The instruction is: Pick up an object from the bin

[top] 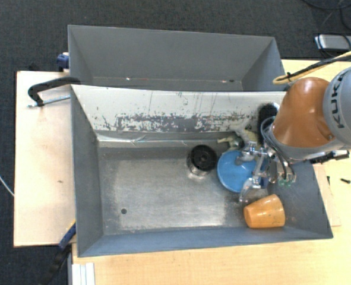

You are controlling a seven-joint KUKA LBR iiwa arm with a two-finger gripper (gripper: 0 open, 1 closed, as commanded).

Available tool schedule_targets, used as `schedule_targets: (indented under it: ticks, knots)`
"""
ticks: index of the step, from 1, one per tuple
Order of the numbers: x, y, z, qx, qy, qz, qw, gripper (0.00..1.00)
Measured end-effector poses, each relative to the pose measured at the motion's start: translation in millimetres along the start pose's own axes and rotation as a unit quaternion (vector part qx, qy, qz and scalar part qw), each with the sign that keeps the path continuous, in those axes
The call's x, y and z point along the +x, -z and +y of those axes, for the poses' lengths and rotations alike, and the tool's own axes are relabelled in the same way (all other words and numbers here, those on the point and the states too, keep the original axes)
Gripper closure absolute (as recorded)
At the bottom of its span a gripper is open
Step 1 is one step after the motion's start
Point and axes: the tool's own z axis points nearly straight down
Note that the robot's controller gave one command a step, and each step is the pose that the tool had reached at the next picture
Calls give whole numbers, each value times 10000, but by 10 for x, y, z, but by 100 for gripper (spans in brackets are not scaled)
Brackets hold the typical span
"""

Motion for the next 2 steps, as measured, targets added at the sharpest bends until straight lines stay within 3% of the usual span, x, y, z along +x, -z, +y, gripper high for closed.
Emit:
schedule_targets:
  ticks: [1,2]
  knots:
    - [-9,6,5,0,4,2,10000,0]
    - [14,14,16,-11,18,74,10000,100]
